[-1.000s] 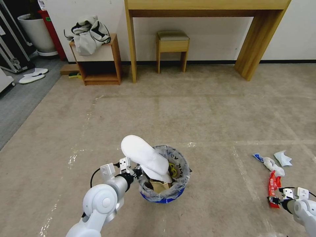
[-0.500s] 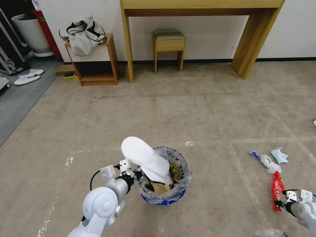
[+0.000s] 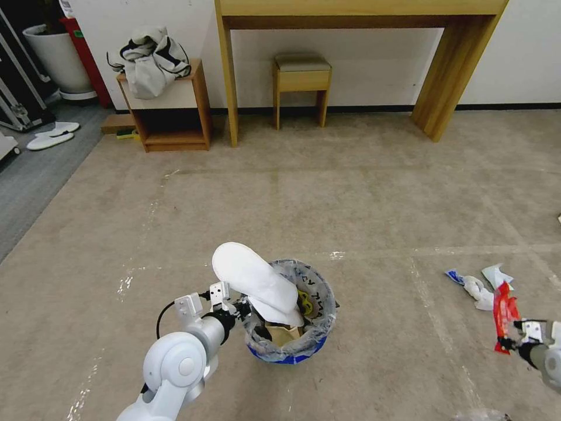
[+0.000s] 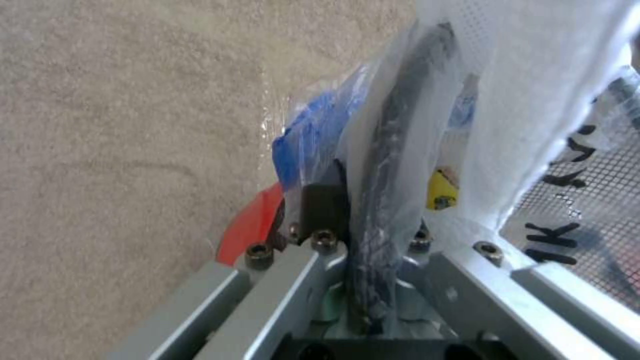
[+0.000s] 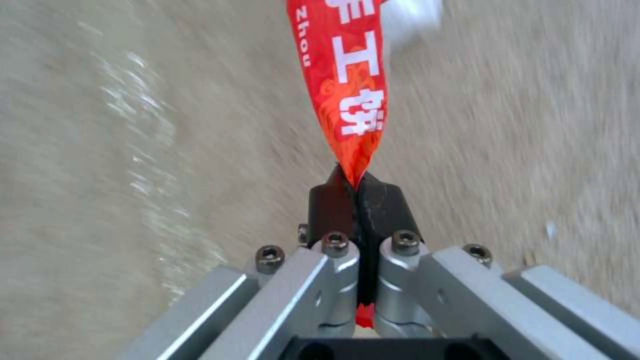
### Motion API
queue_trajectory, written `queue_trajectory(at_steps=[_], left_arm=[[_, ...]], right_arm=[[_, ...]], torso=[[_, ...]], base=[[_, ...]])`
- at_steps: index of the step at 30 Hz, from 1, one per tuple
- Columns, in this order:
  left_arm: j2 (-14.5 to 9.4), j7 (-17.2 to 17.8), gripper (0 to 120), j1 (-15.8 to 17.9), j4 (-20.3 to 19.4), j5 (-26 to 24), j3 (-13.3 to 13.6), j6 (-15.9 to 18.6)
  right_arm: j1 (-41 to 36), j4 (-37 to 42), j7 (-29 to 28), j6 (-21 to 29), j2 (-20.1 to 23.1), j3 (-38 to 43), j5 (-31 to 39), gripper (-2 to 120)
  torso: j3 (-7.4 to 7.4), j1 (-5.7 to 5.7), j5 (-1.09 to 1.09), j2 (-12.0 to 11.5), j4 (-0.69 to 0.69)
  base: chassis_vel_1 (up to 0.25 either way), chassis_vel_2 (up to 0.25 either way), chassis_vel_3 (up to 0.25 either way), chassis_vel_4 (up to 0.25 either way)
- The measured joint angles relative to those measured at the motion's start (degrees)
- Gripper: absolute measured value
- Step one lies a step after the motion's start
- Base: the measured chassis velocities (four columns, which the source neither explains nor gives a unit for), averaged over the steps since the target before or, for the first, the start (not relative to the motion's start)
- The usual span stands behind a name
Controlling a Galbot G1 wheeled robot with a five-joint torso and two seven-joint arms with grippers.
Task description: Pick up the trash bin and place the garbage on the floor into it.
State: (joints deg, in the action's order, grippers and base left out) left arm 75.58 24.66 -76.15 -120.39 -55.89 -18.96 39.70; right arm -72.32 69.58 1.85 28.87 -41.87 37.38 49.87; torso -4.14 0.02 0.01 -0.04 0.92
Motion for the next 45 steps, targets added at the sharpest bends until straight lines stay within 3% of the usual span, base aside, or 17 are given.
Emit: queue_trajectory(at_steps=[16,21,28,36,39,45], left_arm=[[-0.7,-0.1,1,-0.1,0.1,0.2,-1.6,0.0],[-0.7,-0.1,1,-0.1,0.1,0.3,-1.7,-0.1],[-1.4,-0.3,1,-0.3,0.2,0.5,-1.7,-0.1],[-2.1,-0.4,1,-0.1,0.3,0.4,-1.6,-0.2],[-2.2,-0.4,1,0.2,0.2,-0.1,-1.6,-0.2],[-2.4,-0.3,1,0.6,-0.1,-0.8,-1.6,-0.2]], right_arm=[[0.8,10.2,-0.5,-0.5,4.1,1.0,1.4,0],[0.4,14.7,-0.6,-3.3,4.7,2.5,1.0,0],[-1.1,22.0,1.8,-15.2,2.0,3.2,-6.0,0],[-2.5,27.2,3.5,-23.0,-0.1,3.9,-7.7,0],[-3.5,30.9,4.5,-29.4,-1.5,4.1,-8.5,0],[-5.9,35.9,6.1,-36.2,-3.8,4.3,-8.7,0]], torso=[[0.00,0.00,0.00,0.0,-0.02],[0.00,0.00,0.00,0.0,-0.01],[0.00,0.00,0.01,0.0,-0.01],[0.00,0.00,0.00,0.0,-0.01],[0.00,0.00,-0.01,0.0,-0.01],[0.00,0.00,-0.01,0.0,-0.02]], base=[[0.000,0.000,0.000,0.000],[0.000,0.000,0.000,0.000],[0.000,0.000,0.000,0.000],[0.000,0.000,0.000,0.000],[0.000,0.000,0.000,0.000],[0.000,0.000,0.000,0.000]])
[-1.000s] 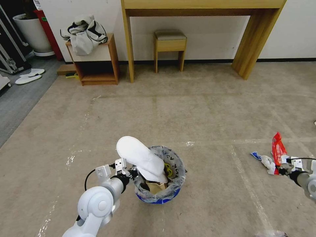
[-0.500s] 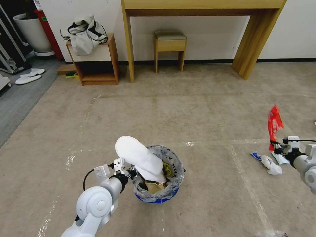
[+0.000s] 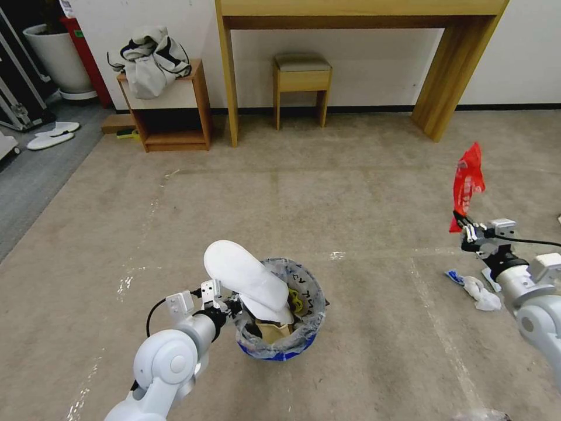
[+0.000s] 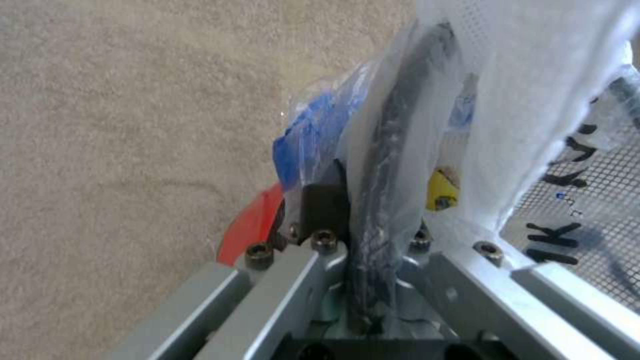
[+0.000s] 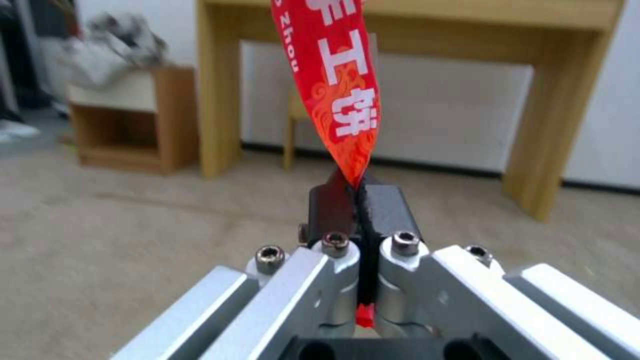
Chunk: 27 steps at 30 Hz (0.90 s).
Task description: Pick up the trash bin and place the garbage on the floor into it.
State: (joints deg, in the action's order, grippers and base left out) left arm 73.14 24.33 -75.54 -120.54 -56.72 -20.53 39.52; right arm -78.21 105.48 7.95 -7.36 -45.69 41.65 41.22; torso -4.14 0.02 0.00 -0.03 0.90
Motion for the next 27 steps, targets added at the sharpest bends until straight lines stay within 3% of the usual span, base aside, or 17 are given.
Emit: queue_trajectory(at_steps=[5,14,27], left_arm=[[0.0,0.0,1,0.9,0.1,-0.8,0.4,0.0],[-0.5,0.0,1,1.8,0.6,-1.6,1.7,0.4],[-0.2,-0.2,1,1.4,0.7,-1.5,2.0,0.7]], right_arm=[[-3.0,4.1,1.8,-3.8,-1.9,0.5,-0.6,0],[-3.2,9.3,2.7,-5.9,-3.0,-2.2,-0.8,0],[1.2,12.7,2.9,-6.2,0.0,-8.1,0.2,0]], torso=[[0.00,0.00,0.01,0.0,0.01],[0.00,0.00,0.01,0.0,0.01],[0.00,0.00,0.01,0.0,0.00]], base=[[0.000,0.000,0.000,0.000],[0.000,0.000,0.000,0.000],[0.000,0.000,0.000,0.000]])
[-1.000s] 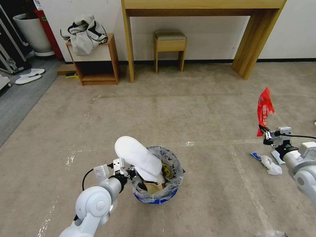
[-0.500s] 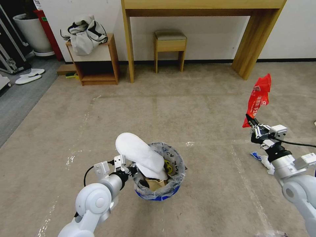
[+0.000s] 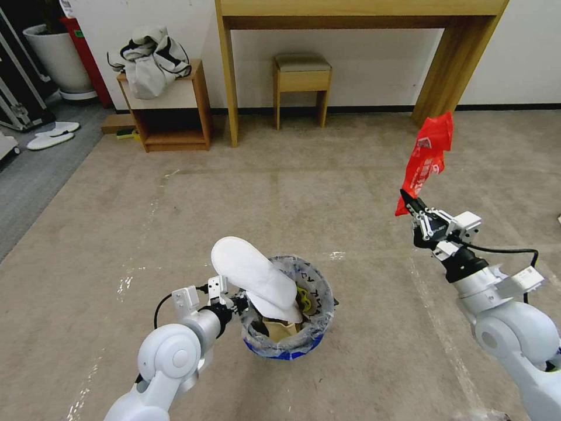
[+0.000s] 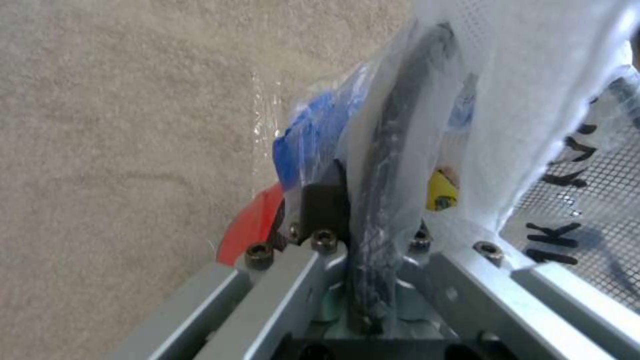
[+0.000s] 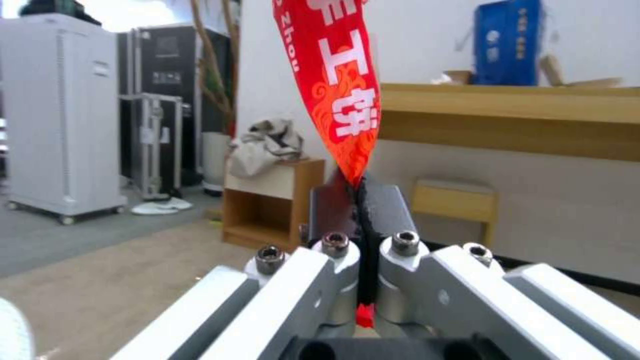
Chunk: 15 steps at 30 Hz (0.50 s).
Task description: Pick up the trash bin and place the garbage on the floor into it.
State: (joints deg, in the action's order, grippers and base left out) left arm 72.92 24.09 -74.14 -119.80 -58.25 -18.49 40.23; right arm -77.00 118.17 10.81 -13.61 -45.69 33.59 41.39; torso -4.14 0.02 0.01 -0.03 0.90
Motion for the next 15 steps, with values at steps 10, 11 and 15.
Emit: queue_trajectory(at_steps=[10,11,15], left_arm=[[0.8,0.0,1,0.1,0.2,0.3,0.3,0.0],[1.0,0.0,1,0.2,0.4,0.3,0.4,0.0],[1.2,0.1,1,0.3,0.6,0.6,0.5,0.0]], right_arm=[[-0.8,1.7,1.3,-0.3,-0.1,-1.1,-0.1,0],[-1.6,2.5,1.9,-0.4,-0.4,-1.7,-0.7,0],[-2.5,3.9,3.0,-0.4,-0.7,-3.6,-2.1,0]], torso=[[0.00,0.00,0.00,0.0,0.00],[0.00,0.00,0.00,0.0,0.01],[0.00,0.00,0.00,0.0,0.01]], base=[[0.000,0.000,0.000,0.000],[0.000,0.000,0.000,0.000],[0.000,0.000,0.000,0.000]])
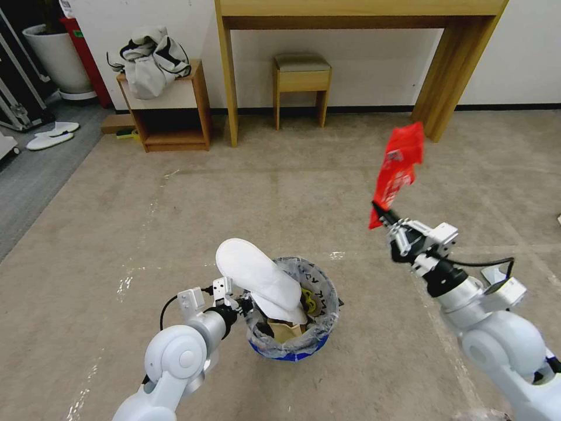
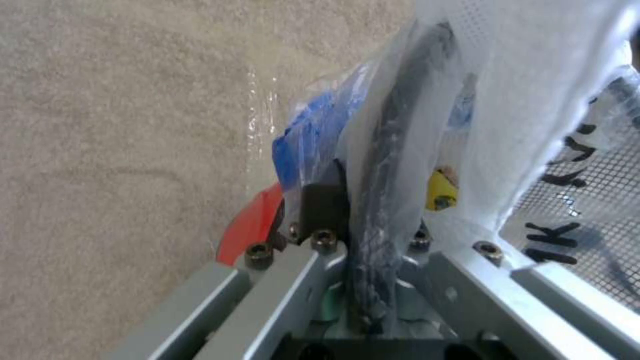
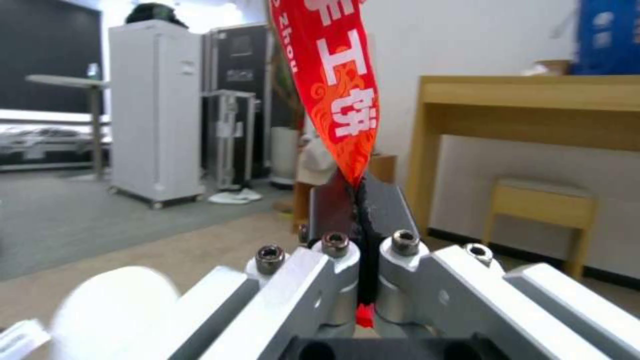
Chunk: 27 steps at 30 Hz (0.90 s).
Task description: Pick up the trash bin and place the garbage on the floor into it.
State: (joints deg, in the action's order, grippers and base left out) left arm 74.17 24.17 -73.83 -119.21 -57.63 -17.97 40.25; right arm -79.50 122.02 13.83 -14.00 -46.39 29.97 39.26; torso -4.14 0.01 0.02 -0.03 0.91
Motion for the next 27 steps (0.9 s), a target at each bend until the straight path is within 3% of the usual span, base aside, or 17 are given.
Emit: queue_trajectory(at_steps=[8,27], left_arm=[[0.6,0.1,1,-0.1,0.7,0.6,0.1,0.0],[0.4,0.1,1,0.1,-0.2,0.1,0.9,0.2]], right_arm=[[-0.6,3.4,2.8,1.5,1.4,-3.7,-1.8,0],[0.5,2.7,6.3,4.2,0.7,-8.8,-4.2,0]], torso=[[0.00,0.00,0.00,0.0,0.00],[0.00,0.00,0.00,0.0,0.00]], base=[[0.000,0.000,0.000,0.000],[0.000,0.000,0.000,0.000]])
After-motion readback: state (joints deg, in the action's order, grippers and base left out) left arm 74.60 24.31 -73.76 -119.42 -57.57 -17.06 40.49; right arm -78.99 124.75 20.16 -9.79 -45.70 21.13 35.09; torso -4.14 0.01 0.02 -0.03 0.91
